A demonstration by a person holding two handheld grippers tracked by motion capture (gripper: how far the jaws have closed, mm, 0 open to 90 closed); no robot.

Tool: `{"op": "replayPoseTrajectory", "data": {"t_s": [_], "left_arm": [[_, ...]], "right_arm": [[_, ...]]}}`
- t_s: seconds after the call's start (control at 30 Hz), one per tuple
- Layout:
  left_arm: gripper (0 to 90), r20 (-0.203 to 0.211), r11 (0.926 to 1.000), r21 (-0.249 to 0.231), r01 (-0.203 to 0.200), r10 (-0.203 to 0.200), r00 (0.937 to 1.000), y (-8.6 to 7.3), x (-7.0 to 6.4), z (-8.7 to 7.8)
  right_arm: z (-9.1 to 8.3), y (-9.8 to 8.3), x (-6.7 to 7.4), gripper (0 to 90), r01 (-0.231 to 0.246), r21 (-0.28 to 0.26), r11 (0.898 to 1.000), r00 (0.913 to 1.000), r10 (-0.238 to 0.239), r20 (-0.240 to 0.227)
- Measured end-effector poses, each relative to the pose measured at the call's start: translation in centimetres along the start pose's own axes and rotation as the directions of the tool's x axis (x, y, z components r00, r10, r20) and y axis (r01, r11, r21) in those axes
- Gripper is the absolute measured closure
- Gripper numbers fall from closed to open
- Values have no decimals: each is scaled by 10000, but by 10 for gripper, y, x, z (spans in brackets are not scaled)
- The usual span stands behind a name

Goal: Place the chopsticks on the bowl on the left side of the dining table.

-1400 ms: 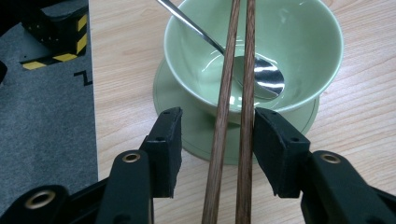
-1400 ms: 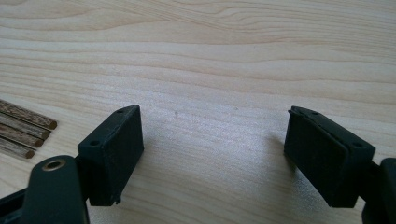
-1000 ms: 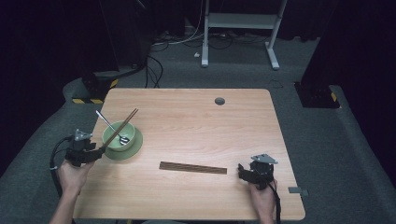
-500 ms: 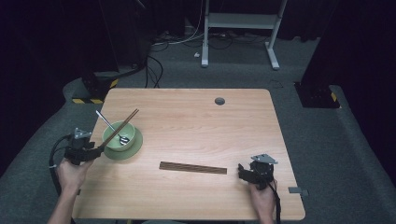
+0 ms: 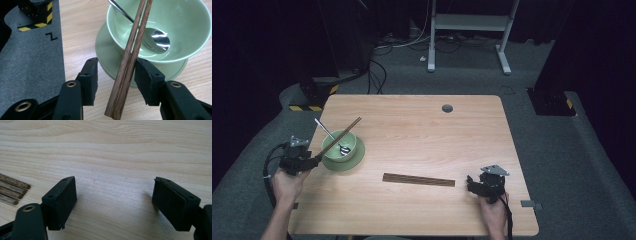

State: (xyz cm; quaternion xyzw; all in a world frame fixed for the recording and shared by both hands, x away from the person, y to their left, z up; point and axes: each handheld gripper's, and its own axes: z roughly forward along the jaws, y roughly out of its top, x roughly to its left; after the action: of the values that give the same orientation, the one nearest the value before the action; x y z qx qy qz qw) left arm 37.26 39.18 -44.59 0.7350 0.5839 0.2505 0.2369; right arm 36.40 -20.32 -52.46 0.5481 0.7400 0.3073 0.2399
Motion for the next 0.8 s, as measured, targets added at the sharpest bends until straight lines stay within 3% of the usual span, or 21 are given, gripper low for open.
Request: {"op": "replayPoseTrajectory", "data": {"t_s": [0.8], "left_arm": [[498, -264, 9992, 316, 240, -232, 9994, 4, 13, 7]], "right_arm": [[0, 0, 0, 192, -6, 1, 10000, 10000, 6, 2]]}}
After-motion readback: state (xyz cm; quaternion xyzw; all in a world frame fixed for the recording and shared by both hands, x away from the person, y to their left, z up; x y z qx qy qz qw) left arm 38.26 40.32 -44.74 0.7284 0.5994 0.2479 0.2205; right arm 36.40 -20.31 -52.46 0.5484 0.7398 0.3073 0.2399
